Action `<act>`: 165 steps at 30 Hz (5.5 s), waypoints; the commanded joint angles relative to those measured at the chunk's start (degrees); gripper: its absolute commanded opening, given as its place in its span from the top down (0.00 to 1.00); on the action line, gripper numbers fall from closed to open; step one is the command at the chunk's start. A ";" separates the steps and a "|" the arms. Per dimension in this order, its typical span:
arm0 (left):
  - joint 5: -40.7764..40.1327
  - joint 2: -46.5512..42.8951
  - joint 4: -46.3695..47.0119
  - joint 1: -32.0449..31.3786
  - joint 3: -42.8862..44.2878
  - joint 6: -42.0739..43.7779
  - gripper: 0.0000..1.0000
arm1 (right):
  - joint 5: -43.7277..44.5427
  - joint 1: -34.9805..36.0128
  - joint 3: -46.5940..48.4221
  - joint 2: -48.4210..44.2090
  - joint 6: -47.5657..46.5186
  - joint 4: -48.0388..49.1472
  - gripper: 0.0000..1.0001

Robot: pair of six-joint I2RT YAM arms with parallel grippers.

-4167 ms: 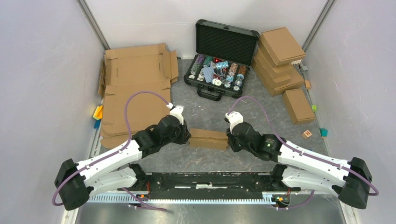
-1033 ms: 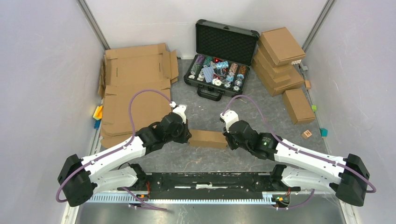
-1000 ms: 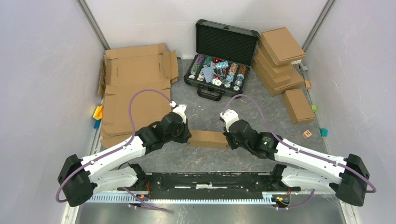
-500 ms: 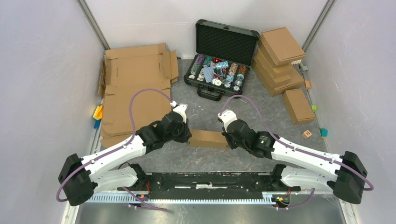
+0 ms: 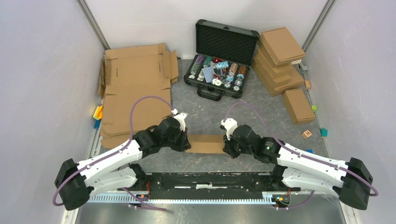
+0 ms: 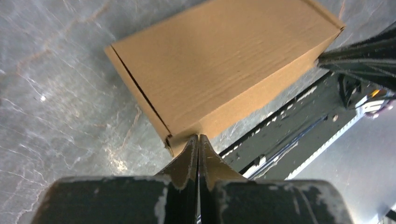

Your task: Fold the paper box

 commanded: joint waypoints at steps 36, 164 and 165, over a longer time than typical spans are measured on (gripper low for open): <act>-7.27 16.57 32.13 4.13 -6.47 3.76 0.91 | -4.65 -10.52 9.43 11.01 -22.84 3.45 0.02; 22.17 17.41 57.97 22.14 -9.88 -3.87 0.19 | 9.73 -34.87 -2.40 -16.31 32.26 -0.82 0.51; 22.44 17.38 58.15 22.07 -9.84 -4.11 0.19 | 7.61 -37.80 -1.06 -15.84 30.33 -1.11 0.51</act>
